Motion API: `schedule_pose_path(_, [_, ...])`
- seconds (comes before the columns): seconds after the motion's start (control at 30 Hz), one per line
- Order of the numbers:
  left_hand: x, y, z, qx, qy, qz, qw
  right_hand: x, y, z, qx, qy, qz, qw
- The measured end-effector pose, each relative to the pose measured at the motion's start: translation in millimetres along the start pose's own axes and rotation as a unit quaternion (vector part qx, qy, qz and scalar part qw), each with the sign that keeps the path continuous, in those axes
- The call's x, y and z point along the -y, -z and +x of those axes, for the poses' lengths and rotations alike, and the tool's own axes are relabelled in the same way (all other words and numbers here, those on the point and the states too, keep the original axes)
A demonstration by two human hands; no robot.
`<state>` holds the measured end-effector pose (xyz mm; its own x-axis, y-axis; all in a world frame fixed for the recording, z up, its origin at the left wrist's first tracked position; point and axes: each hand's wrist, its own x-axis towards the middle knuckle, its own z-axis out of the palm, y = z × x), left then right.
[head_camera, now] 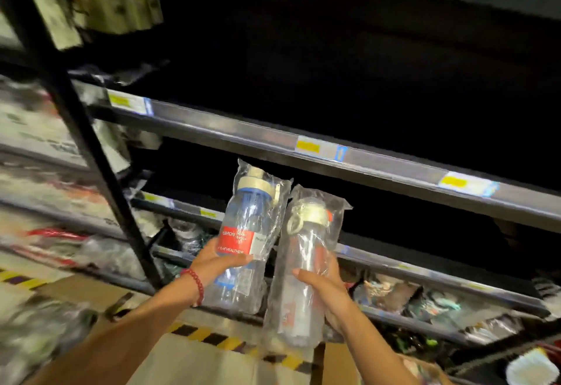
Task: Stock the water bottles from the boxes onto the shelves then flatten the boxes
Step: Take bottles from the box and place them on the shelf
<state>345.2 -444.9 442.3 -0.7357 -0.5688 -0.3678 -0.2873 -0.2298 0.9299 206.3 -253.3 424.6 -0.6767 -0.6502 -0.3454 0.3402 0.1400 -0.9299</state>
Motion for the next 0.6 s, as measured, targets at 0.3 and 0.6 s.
schedule_pose_path(0.3, [1, 184, 54, -0.014, 0.046, -0.022, 0.999, -13, -190, 89, 0.008, -0.044, 0.028, 0.999])
schedule_pose_path(0.6, [-7, 240, 120, 0.029, 0.022, -0.002, 0.999, -3, -231, 148, -0.014, -0.02, 0.033, 0.999])
